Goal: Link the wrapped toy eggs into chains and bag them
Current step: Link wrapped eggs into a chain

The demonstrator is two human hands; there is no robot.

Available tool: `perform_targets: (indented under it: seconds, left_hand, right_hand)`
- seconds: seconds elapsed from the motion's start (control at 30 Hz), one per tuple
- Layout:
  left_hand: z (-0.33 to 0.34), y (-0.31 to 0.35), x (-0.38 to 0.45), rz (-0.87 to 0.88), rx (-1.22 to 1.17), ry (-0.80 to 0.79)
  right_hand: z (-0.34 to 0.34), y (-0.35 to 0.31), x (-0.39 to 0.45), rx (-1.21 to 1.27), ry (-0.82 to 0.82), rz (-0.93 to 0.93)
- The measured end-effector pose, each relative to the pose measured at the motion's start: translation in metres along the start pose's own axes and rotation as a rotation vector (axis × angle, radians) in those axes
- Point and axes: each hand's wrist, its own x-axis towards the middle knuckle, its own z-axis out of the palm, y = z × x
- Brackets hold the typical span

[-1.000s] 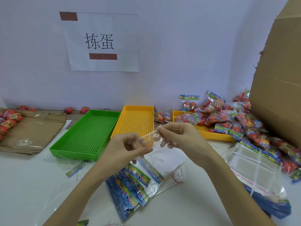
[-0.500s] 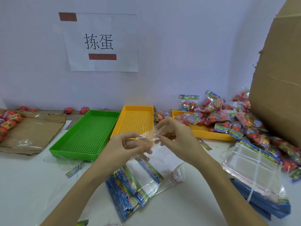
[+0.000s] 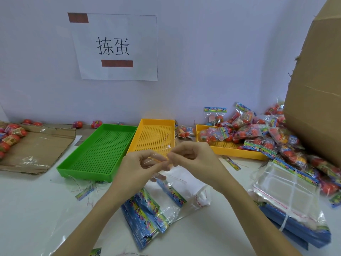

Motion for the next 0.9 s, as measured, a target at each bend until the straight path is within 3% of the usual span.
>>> perform_targets:
  seconds: [0.23, 0.43, 0.67, 0.8, 0.9]
  left_hand:
    - [-0.001, 0.001, 0.000, 0.038, -0.049, -0.128]
    - [-0.001, 0.001, -0.001, 0.121, 0.047, -0.099]
    - [0.002, -0.001, 0.000, 0.087, 0.075, -0.278]
    - [0.004, 0.000, -0.001, 0.051, -0.006, -0.244]
    - [0.001, 0.000, 0.001, -0.038, -0.145, -0.142]
  right_hand:
    - [0.001, -0.004, -0.003, 0.167, -0.148, 0.144]
    - [-0.006, -0.006, -0.006, 0.178, -0.301, 0.211]
    - [-0.007, -0.008, -0.007, 0.255, -0.371, 0.279]
    - [-0.002, -0.012, -0.006, 0.108, -0.291, 0.195]
    - [0.002, -0.013, -0.005, 0.097, -0.088, 0.082]
